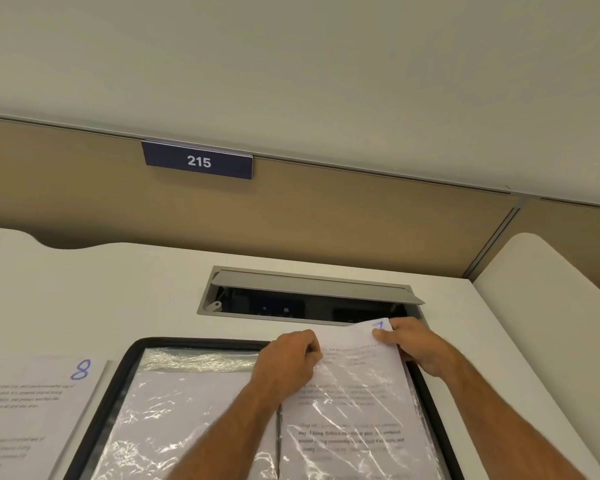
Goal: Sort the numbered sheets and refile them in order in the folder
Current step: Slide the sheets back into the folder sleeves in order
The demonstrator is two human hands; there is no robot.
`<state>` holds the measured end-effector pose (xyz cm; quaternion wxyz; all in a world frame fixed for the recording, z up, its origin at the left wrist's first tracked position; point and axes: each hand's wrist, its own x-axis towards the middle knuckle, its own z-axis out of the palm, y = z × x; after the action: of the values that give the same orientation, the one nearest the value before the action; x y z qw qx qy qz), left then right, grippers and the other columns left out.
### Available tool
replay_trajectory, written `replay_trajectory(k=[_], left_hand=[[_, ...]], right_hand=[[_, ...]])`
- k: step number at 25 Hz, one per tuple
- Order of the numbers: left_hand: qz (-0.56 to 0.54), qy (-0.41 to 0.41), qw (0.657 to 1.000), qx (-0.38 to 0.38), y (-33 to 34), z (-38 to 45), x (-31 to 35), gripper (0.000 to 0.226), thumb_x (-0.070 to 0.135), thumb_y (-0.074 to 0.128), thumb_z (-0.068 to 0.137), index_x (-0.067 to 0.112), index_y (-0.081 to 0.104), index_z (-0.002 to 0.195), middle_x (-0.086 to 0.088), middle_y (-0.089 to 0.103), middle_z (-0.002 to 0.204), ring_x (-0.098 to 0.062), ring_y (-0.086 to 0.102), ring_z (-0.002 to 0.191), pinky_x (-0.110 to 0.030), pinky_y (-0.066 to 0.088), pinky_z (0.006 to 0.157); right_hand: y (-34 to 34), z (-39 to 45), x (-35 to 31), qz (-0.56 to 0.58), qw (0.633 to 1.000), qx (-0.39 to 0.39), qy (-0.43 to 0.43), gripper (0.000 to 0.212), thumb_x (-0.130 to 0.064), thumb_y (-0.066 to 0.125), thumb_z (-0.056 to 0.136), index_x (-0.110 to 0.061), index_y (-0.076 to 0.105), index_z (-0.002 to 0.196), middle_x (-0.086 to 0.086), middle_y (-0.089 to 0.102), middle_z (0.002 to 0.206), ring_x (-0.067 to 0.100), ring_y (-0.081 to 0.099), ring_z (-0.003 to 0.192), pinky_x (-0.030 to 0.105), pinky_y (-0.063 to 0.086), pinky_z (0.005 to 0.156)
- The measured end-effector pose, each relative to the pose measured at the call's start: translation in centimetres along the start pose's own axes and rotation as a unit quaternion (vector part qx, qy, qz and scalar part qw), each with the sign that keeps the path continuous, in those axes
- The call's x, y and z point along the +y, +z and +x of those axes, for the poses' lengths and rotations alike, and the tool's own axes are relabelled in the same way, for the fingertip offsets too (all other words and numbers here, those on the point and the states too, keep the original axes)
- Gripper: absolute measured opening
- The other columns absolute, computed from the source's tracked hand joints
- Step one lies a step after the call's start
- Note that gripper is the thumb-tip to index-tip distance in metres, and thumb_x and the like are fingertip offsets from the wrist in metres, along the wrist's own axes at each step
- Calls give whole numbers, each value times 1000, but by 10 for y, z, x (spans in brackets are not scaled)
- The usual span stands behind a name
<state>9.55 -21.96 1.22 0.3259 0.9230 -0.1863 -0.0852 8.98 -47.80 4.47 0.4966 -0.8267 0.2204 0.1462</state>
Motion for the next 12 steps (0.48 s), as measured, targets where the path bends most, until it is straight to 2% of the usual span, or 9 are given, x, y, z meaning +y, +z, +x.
replay_trajectory(k=[2,4,5,7,9,12], left_hand=[[0,1,1000,4,1,-1,0,13,37,54,101,28,61,107,11,66,105,-5,58,90,-24,50,88],[2,1,1000,6,3,-3,0,13,37,54,101,27,61,107,11,66,104,-4,58,90,-24,49,89],[2,0,1000,7,5,-3,0,14,37,53,101,27,61,107,10,66,105,-5,58,91,-23,48,89],[3,-5,1000,7,7,-4,1,15,38,53,101,27,60,108,9,67,107,-7,58,92,-23,48,89],[4,-9,1000,7,7,-5,0,16,39,53,102,27,60,109,8,67,108,-9,59,93,-24,48,90],[4,-12,1000,9,6,-5,1,16,39,51,102,27,60,109,8,66,108,-9,59,95,-26,50,92]], right_hand=[[-3,-1,-2,-135,990,-20,27,17,-26,71,92,-9,66,92,8,69,100,22,65,93,31,55,87],[-5,-6,-6,-242,967,-72,42,17,-25,71,91,-8,67,89,5,66,96,19,60,92,25,49,77],[-5,-7,-7,-255,963,-80,28,15,-24,72,90,-9,70,90,3,67,98,17,61,93,24,49,77],[-2,-10,-9,-201,978,-49,-30,6,-16,73,87,-11,76,91,1,71,101,16,63,98,22,50,81],[2,-14,-13,-186,979,-47,-67,9,-8,72,87,-14,79,87,0,74,97,16,66,97,21,53,78],[5,-12,-13,-292,948,-121,-39,22,-2,68,86,-21,77,79,-1,73,91,20,67,98,25,57,81]])
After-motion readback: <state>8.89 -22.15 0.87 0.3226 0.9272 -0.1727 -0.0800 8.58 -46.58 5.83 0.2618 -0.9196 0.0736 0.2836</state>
